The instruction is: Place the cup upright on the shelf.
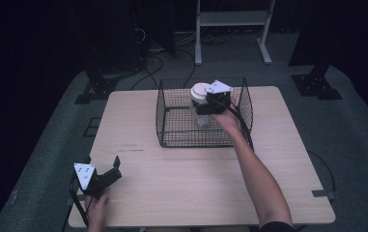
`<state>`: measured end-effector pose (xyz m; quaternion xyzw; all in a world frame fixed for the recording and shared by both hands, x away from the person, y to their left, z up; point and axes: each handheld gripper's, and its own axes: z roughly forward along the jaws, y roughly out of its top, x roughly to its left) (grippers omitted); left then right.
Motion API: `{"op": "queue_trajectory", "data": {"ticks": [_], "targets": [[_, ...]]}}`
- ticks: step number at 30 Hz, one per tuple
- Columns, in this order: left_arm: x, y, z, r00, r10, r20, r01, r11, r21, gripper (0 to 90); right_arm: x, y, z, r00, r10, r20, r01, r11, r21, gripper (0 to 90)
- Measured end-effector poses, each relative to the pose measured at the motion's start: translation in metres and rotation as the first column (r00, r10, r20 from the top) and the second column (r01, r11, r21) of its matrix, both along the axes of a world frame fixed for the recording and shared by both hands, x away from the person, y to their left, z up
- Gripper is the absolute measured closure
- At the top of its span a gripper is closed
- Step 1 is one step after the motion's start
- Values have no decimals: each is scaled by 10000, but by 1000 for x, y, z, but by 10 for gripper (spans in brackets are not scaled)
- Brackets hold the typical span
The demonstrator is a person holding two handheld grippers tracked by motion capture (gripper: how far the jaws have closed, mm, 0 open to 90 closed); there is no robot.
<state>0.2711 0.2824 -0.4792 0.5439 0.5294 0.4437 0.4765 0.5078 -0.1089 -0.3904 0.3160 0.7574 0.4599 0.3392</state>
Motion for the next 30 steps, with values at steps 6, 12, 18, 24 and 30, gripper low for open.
{"op": "queue_trajectory", "data": {"ticks": [6, 12, 18, 24, 30], "targets": [[0, 0, 0, 10000, 15, 5, -15, 10000, 23, 0, 0, 0, 1, 10000, 49, 30, -49, 9999, 143, 21], [1, 0, 0, 10000, 16, 7, -16, 10000, 35, 0, -1, 1, 4, 9999, 110, 89, -113, 9996, 269, 17], [0, -1, 0, 10000, -4, 46, 4, 10000, 50, 0, -2, -1, 10, 9996, 131, 261, -145, 9984, 544, 17], [1, -1, 0, 10000, -3, 24, 2, 10000, 93, 0, -7, -3, 22, 9982, 160, 570, -199, 9974, 696, 17], [0, 0, 0, 10000, -55, 30, 55, 10000, 9, 0, -17, -9, 35, 9968, 242, 756, -319, 9942, 1032, 17]]}}
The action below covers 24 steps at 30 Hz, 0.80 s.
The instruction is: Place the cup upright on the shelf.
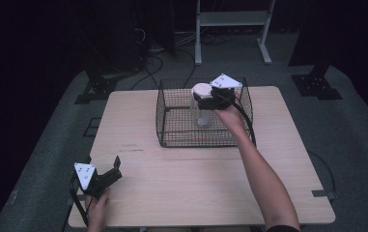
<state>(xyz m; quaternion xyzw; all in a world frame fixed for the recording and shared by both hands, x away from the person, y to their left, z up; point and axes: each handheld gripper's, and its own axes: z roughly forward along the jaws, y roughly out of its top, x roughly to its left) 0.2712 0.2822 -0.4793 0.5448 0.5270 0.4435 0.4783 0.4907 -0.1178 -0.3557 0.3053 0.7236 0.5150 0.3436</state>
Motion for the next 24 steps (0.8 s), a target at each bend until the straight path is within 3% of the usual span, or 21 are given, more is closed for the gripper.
{"op": "queue_trajectory", "data": {"ticks": [12, 24], "targets": [[0, 0, 0, 10000, 10, -2, -10, 10000, -24, 0, -21, -8, 16, 9992, 283, 295, -286, 9996, 88, 17], [0, 0, 0, 10000, -35, 6, 35, 10000, -2, 0, -34, -16, 24, 9991, 378, 212, -381, 9992, 132, 17]]}}
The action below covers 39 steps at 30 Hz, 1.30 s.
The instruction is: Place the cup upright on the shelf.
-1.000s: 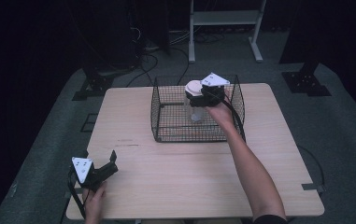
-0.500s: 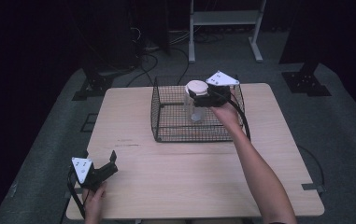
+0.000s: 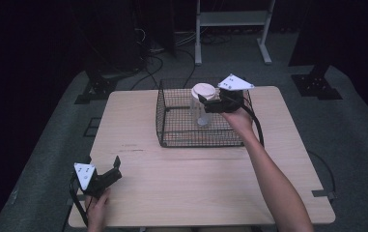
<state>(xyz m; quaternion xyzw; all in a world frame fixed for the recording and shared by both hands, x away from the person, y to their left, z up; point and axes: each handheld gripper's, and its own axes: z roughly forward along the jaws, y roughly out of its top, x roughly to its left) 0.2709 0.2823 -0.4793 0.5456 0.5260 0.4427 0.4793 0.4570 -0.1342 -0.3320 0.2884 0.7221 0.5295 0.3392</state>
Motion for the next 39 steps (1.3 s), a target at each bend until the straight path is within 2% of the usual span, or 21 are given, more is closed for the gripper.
{"op": "queue_trajectory", "data": {"ticks": [7, 15, 21, 39], "targets": [[0, 0, 0, 10000, 1, 2, -1, 10000, -1, 0, -9, -5, 3, 9999, 18, 138, -18, 10000, 17, 17], [0, -1, 0, 10000, 11, 12, -11, 10000, 30, 0, -15, -15, 1, 10000, 4, 3, -4, 10000, 31, 17], [0, -1, 0, 10000, 16, 26, -16, 10000, 37, 0, -22, -20, 3, 10000, -23, 84, 23, 10000, 44, 17], [0, -1, 0, 10000, -9, 35, 9, 10000, 74, 0, -35, -37, -3, 9999, -119, 1, 119, 9999, -20, 17]]}}
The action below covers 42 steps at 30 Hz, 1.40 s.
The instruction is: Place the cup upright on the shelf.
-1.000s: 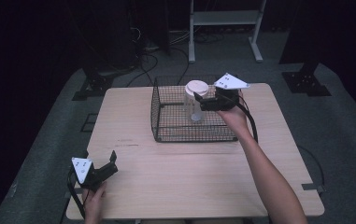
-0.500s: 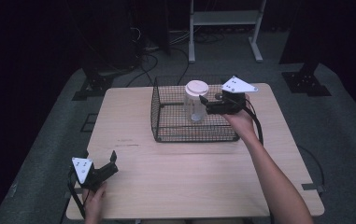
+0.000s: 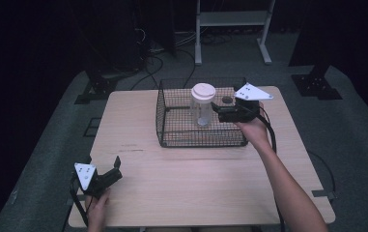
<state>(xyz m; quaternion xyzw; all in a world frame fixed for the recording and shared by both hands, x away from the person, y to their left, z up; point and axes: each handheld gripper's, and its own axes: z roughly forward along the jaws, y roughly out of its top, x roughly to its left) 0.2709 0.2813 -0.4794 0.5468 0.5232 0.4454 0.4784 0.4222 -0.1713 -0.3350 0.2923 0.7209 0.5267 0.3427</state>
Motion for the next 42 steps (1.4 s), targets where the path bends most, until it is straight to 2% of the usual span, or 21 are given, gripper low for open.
{"op": "queue_trajectory", "data": {"ticks": [16, 42], "targets": [[0, 0, 0, 10000, -1, -14, 1, 10000, -6, 0, -9, -15, -13, 9997, -96, -211, 96, 10000, 19, 17], [0, 0, 0, 10000, -6, -23, 6, 10000, 27, 0, -35, -38, -33, 9992, -103, -394, 99, 9999, -107, 17]]}}
